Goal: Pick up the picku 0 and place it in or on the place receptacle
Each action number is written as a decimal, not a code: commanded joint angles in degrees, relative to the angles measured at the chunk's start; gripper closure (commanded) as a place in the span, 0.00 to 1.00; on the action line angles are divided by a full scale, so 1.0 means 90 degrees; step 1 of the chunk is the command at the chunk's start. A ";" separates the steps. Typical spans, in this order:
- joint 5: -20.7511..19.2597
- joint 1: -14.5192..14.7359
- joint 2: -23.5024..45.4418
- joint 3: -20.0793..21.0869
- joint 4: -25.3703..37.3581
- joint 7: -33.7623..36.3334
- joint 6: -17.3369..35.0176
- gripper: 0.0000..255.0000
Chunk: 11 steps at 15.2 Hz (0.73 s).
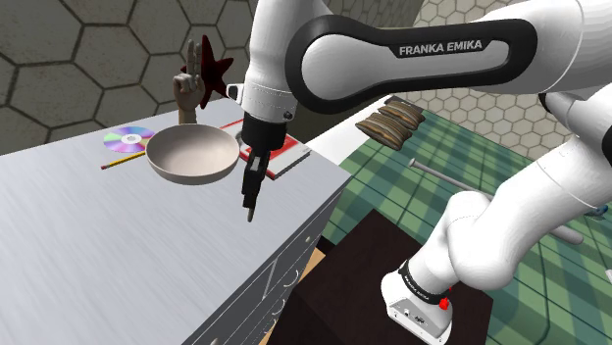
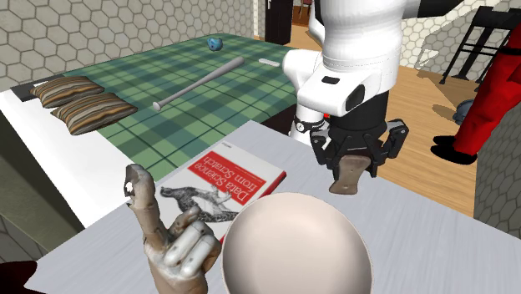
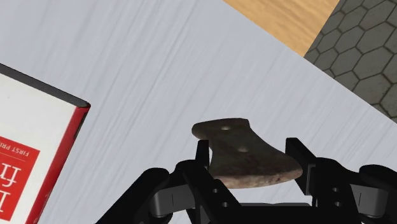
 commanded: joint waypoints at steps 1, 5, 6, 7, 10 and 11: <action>-0.0001 -0.0001 0.0000 -0.0001 -0.0001 0.0000 0.0000 1.00; -0.0011 -0.0007 -0.0032 -0.0011 0.0137 0.0030 -0.0166 1.00; -0.0016 -0.0009 -0.0043 -0.0016 0.0210 0.0045 -0.0250 1.00; -0.0021 -0.0012 -0.0055 -0.0021 0.0283 0.0061 -0.0333 1.00; -0.0037 -0.0020 -0.0083 -0.0036 0.0509 0.0108 -0.0583 1.00; -0.0042 -0.0022 -0.0089 -0.0041 0.0588 0.0124 -0.0666 1.00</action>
